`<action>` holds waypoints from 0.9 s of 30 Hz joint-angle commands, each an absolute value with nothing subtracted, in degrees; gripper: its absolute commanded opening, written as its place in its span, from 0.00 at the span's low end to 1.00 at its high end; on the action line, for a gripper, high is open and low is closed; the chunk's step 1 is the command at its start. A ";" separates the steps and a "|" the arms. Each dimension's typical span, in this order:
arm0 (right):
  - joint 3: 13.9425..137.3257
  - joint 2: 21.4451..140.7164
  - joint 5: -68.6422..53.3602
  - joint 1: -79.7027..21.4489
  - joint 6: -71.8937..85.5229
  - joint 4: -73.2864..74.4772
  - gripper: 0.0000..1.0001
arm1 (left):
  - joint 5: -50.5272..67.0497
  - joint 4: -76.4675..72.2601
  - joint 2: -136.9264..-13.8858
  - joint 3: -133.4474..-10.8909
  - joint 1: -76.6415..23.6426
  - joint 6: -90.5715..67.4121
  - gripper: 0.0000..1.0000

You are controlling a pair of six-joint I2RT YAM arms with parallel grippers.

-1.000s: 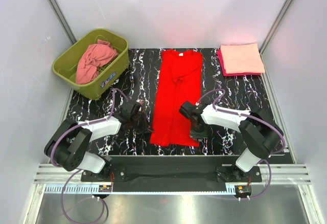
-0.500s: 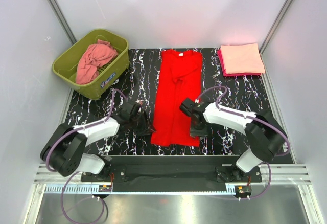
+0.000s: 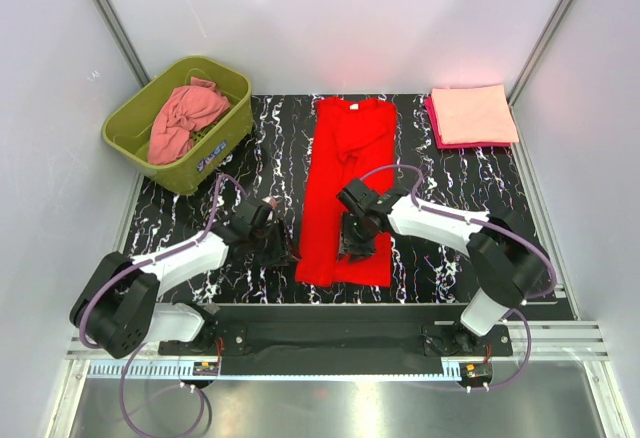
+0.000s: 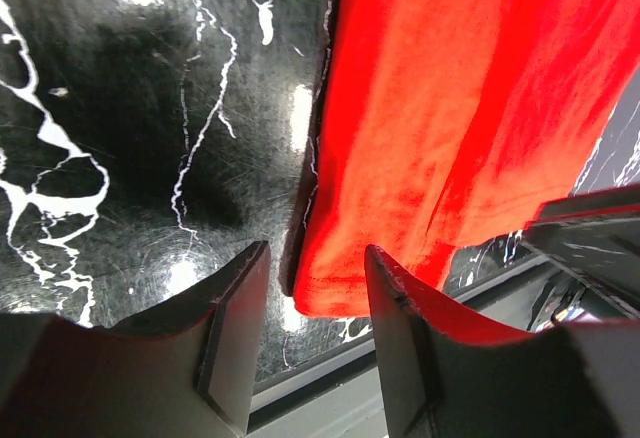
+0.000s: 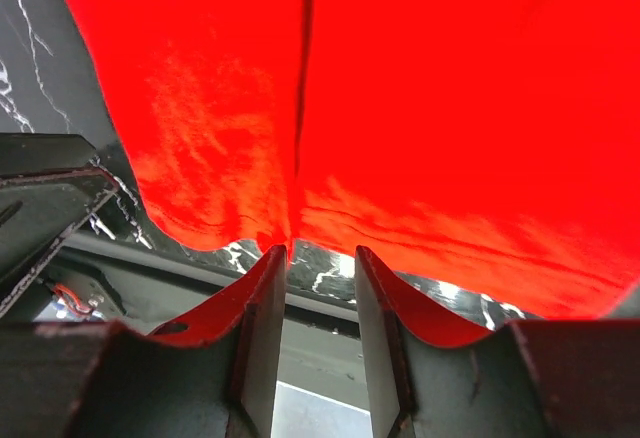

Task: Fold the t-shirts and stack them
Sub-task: Fold the tshirt

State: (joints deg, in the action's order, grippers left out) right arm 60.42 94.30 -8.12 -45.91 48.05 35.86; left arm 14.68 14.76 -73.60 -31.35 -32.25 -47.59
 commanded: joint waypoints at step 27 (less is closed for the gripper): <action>60.99 100.28 -14.94 -50.80 47.55 31.64 0.30 | 22.59 11.25 -69.53 -31.02 -32.52 -47.28 0.37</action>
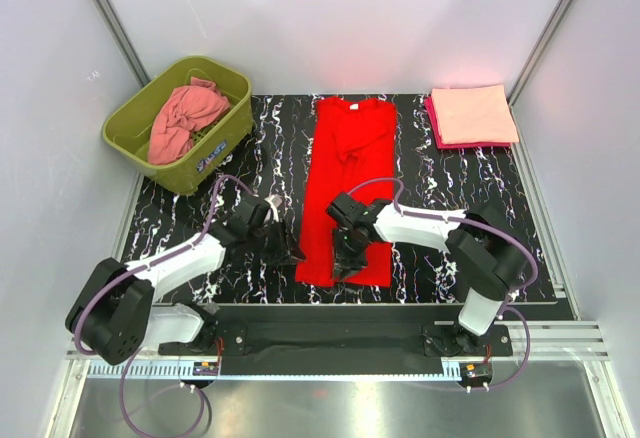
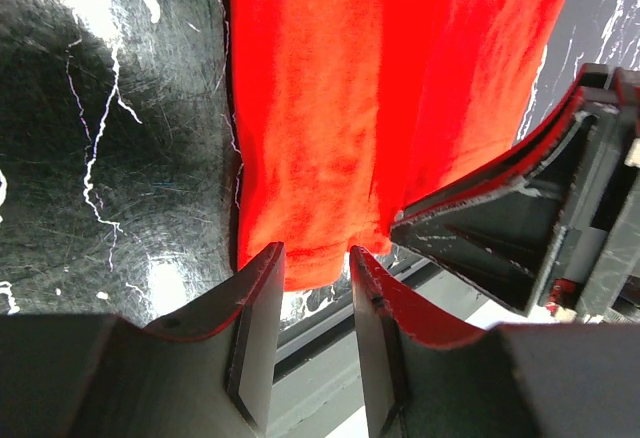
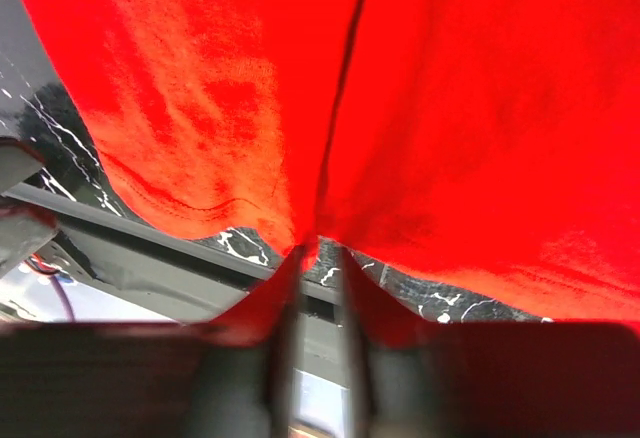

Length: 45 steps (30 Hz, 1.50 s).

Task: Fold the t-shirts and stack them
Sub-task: Fold the tshirt

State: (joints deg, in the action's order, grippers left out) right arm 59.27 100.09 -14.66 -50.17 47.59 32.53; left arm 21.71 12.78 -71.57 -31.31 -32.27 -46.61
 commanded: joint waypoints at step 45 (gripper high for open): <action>59.68 100.81 -10.98 -52.47 55.72 31.11 0.33 | 20.22 8.44 -71.72 -28.83 -32.70 -49.92 0.39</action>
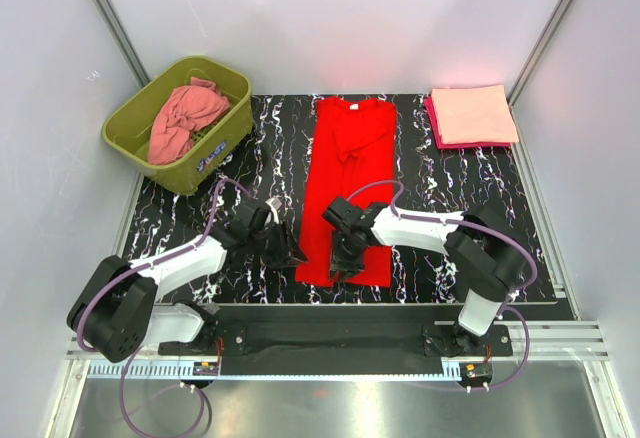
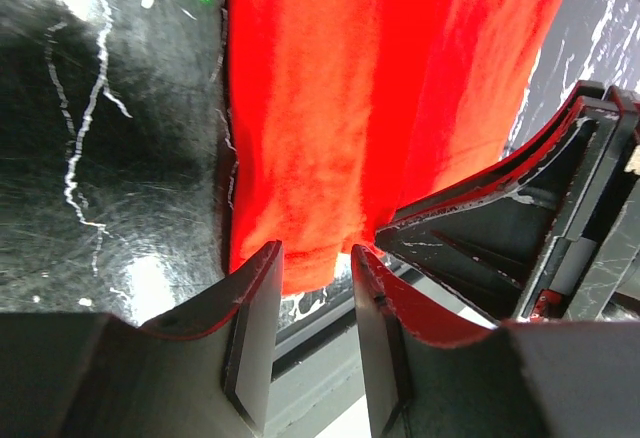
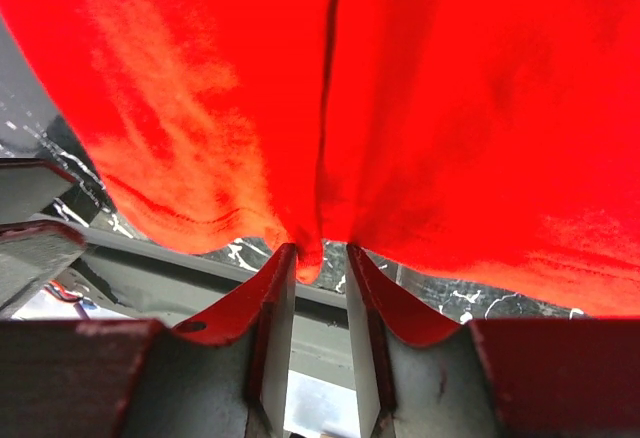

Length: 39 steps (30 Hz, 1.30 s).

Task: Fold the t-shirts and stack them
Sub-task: Fold the tshirt

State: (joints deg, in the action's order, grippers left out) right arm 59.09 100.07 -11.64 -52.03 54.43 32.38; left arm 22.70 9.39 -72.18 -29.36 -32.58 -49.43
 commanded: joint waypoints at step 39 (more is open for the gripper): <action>54.75 91.32 -5.01 -52.74 56.34 35.60 0.09 | 24.60 4.76 -68.99 -31.29 -33.05 -48.42 0.42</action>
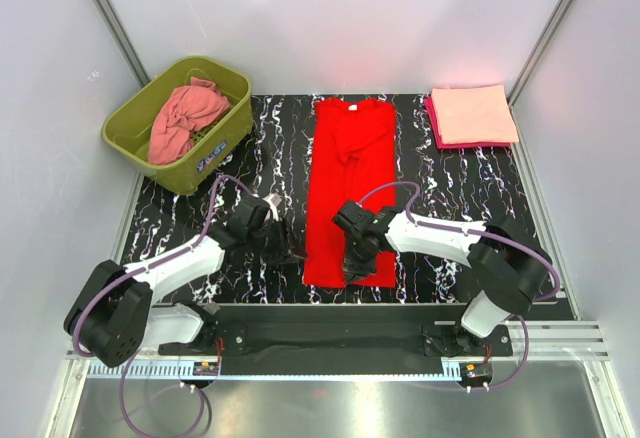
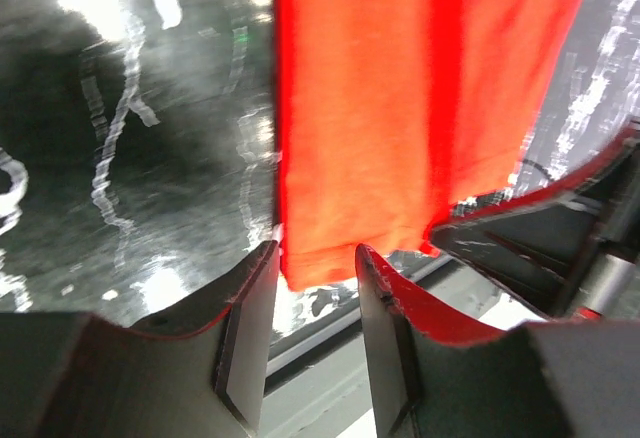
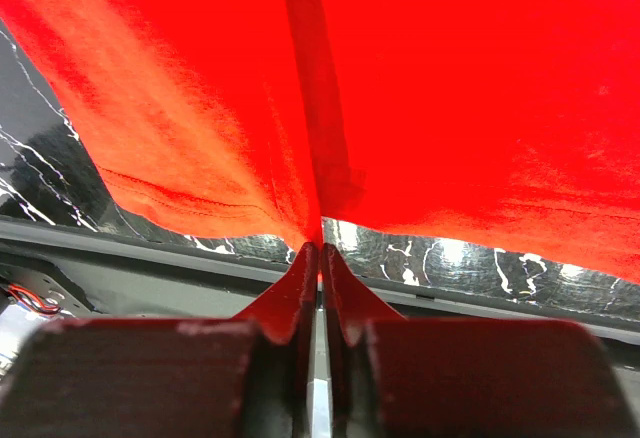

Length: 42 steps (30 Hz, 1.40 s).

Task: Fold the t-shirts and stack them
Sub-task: Fold the tshirt

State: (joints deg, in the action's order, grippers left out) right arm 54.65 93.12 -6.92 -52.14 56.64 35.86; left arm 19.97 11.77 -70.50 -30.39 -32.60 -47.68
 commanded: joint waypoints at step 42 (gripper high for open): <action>51.77 89.64 -9.14 -52.73 51.24 26.99 0.02 | 29.87 -2.00 -76.54 -31.30 -35.68 -55.71 0.41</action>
